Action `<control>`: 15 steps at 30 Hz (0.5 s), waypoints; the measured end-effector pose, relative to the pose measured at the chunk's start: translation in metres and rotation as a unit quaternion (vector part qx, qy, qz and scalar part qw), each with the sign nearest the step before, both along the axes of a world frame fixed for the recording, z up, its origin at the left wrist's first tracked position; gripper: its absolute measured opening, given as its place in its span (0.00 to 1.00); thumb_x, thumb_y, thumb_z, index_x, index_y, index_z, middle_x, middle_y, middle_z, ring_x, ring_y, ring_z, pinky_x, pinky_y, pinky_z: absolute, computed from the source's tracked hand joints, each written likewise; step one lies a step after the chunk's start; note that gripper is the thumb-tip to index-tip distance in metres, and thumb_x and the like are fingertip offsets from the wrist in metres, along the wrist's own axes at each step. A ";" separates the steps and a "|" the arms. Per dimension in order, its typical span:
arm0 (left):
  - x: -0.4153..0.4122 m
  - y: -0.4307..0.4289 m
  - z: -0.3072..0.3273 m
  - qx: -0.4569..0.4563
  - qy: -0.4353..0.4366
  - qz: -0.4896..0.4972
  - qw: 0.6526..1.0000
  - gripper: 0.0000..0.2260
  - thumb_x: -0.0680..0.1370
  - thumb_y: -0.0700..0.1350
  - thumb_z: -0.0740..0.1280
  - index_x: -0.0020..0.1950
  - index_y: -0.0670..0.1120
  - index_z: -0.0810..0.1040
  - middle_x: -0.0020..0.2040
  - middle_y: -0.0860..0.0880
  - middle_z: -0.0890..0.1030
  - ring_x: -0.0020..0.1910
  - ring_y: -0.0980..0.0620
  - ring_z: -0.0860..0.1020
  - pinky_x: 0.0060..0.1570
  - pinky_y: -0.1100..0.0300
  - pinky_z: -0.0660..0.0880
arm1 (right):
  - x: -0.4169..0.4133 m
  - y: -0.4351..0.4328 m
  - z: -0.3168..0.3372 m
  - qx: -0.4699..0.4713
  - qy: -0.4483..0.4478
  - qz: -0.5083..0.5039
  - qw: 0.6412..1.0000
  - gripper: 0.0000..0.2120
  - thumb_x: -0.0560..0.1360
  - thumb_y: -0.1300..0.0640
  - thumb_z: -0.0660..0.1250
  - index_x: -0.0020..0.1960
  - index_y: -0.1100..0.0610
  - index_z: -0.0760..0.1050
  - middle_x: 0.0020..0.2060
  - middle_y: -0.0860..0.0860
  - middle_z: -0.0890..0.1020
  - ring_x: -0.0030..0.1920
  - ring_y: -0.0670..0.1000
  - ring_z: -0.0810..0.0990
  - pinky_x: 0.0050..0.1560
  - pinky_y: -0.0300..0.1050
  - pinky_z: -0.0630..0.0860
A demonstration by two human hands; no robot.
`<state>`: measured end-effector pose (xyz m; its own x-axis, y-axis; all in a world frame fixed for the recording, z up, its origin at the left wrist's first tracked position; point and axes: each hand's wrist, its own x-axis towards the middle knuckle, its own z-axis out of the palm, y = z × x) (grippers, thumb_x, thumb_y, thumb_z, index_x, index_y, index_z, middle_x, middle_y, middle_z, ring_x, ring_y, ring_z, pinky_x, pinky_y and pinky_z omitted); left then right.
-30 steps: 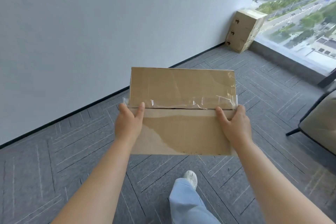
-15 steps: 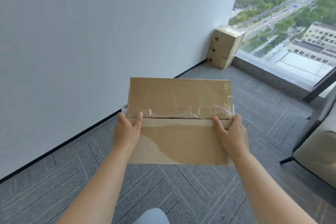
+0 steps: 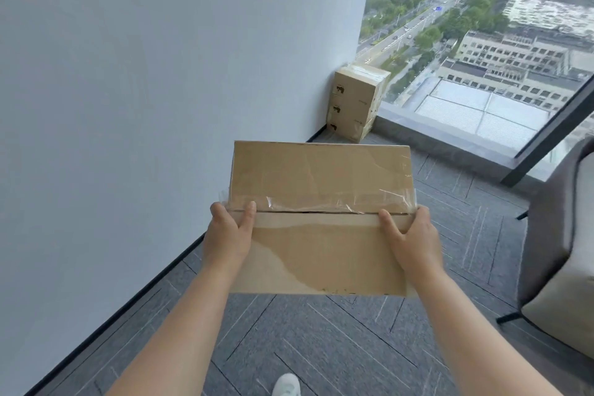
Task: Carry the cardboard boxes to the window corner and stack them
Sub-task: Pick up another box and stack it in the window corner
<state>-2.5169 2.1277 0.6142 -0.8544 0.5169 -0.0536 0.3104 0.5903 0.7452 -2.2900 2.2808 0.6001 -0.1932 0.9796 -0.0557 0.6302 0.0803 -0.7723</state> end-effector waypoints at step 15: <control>-0.134 0.248 0.010 -0.008 0.016 -0.069 0.997 0.25 0.79 0.57 0.58 0.65 0.38 0.61 0.57 0.40 0.74 0.53 0.42 0.73 0.45 0.57 0.66 | -0.117 0.219 0.002 0.018 0.005 -0.064 0.998 0.26 0.73 0.40 0.64 0.59 0.60 0.65 0.48 0.52 0.72 0.47 0.54 0.72 0.45 0.48 0.71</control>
<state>-2.6507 2.3758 0.6244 -0.7767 0.6288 -0.0361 0.4128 0.5515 0.7249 -2.4074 2.4995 0.6021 -0.0669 0.9976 -0.0182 0.6300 0.0281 -0.7761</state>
